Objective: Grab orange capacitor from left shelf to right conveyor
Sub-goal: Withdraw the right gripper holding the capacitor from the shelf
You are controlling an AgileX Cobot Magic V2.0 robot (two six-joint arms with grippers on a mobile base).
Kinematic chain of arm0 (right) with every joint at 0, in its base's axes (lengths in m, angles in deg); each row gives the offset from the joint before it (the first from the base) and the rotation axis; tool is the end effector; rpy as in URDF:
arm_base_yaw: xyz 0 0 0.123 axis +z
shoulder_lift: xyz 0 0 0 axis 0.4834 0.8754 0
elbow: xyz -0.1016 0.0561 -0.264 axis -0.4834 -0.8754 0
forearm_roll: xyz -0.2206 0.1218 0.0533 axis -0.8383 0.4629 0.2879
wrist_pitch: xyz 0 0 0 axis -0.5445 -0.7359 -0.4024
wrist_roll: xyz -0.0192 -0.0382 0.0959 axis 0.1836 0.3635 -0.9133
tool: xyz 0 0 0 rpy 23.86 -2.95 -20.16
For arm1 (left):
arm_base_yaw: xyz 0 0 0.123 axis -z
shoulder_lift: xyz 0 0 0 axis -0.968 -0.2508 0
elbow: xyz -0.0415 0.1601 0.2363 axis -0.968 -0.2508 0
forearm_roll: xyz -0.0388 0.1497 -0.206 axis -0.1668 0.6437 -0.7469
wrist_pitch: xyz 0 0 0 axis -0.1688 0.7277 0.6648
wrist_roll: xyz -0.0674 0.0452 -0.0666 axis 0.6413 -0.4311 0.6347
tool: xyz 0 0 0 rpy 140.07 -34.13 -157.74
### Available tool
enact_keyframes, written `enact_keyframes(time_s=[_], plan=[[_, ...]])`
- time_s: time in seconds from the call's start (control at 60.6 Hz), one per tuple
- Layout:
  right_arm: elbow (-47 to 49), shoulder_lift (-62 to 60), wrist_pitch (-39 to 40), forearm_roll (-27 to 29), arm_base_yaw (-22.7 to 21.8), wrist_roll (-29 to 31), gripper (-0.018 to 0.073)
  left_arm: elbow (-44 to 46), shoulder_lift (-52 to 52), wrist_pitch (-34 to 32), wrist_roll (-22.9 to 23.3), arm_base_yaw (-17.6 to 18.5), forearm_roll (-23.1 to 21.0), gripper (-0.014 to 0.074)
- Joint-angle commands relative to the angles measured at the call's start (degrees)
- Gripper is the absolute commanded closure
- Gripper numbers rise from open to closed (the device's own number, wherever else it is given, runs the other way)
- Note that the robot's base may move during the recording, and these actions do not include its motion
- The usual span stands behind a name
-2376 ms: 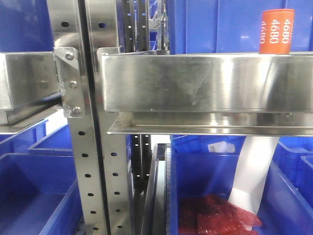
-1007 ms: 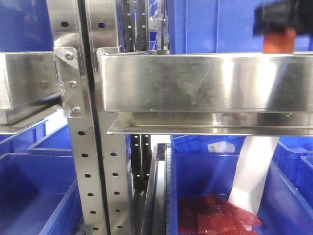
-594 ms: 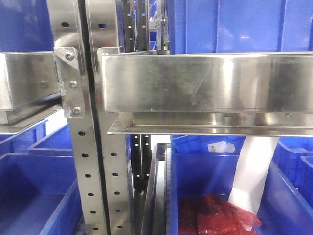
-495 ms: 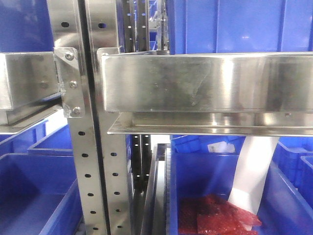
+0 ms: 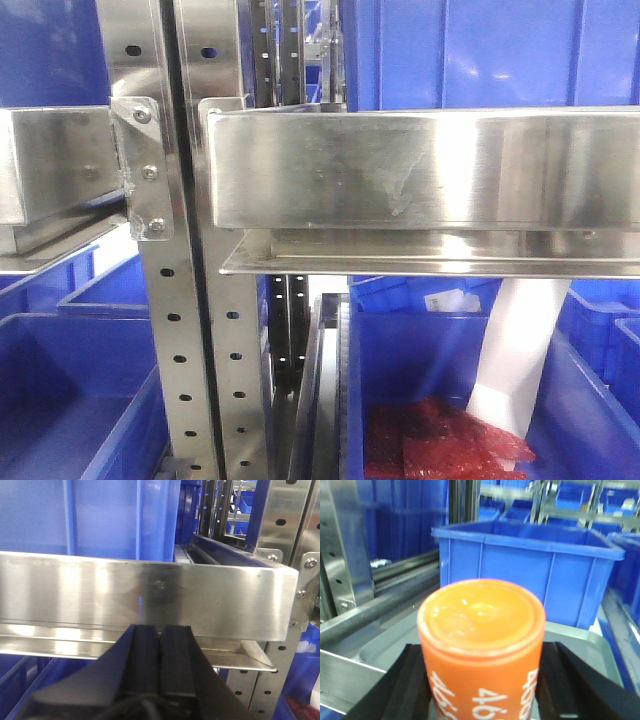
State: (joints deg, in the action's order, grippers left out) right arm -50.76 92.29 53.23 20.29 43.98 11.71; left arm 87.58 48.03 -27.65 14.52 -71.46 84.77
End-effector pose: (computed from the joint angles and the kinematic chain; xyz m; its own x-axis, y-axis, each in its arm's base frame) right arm 0.0773 0.0175 0.3545 -0.0361 -0.0059 -0.9993 -0.2306 0.9730 0.0026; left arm 0.0731 -0.0056 0.1983 0.0094 -0.0485 -0.9988 0.0747 0.9961 -0.0477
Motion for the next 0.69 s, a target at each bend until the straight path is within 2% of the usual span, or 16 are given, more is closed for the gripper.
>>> enact_keyframes(time_s=[0.0, 0.677], plan=[[1.01, -1.71, 5.14, -0.57, -0.04, 0.19, 0.0417, 0.22, 0.74, -5.00, 0.00, 0.03, -0.10, 0.0723], [1.01, -2.42, 5.41, -0.57, -0.04, 0.19, 0.0417, 0.22, 0.74, -5.00, 0.00, 0.03, -0.10, 0.0723]])
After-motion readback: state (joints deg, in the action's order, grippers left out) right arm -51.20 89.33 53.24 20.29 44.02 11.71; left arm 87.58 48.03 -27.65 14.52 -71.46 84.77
